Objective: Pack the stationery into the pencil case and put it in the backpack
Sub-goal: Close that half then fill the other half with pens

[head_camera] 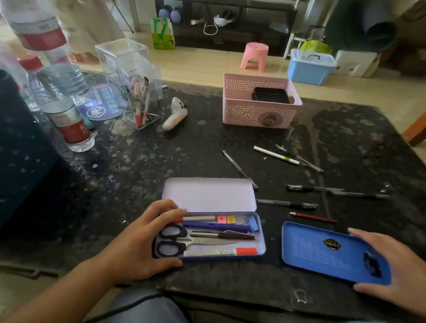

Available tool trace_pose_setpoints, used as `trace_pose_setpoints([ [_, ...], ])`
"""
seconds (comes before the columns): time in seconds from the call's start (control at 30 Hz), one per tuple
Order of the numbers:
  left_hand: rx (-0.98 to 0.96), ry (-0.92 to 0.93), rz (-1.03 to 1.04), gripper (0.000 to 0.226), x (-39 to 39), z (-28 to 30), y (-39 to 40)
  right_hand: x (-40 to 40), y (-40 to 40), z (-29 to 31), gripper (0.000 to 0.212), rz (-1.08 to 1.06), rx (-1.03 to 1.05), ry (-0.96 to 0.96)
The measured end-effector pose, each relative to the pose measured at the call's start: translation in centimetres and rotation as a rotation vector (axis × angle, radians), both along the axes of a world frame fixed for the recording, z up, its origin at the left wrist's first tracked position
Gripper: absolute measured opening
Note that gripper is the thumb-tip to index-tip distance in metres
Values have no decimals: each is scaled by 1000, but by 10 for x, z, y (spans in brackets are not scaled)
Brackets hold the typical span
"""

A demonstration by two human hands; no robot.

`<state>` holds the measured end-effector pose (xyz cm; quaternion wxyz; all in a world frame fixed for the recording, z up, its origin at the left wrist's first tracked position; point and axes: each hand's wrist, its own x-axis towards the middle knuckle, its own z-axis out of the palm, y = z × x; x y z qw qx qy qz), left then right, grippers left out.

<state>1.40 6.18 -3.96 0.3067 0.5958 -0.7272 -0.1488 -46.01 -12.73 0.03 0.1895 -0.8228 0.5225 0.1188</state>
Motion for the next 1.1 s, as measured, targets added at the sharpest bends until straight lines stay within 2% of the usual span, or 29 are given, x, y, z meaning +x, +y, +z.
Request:
trace_pose_setpoints([
  [0.1, 0, 37, -3, 95, -4, -2, 0, -56, -13, -32, 124, -71, -73, -146],
  [0.17, 11, 87, 6, 97, -7, -3, 2, -51, -9, -23, 129, -89, -141, -311],
  [0.23, 35, 172, 34, 98, -11, -2, 4, 9, 7, 11, 125, -48, -219, -394],
  [0.3, 54, 253, 49, 100, -15, -1, 4, 82, 29, 36, 116, 107, -247, -434],
  [0.4, 73, 300, 63, 106, -18, 0, 3, 163, 44, 30, 109, 310, -185, -428],
  [0.53, 95, 235, 147, 107, -15, 0, 4, 206, 49, 15, 110, 385, -107, -399],
  [0.73, 141, 151, 166, 104, -8, -6, 4, 209, 51, 8, 110, 422, -82, -333],
  [0.97, 157, 68, 141, 99, -9, -4, 6, 205, 48, 6, 105, 464, -71, -366],
  [1.1, 77, -119, 153, 94, -9, -4, 5, 205, 49, 3, 101, 479, -68, -351],
])
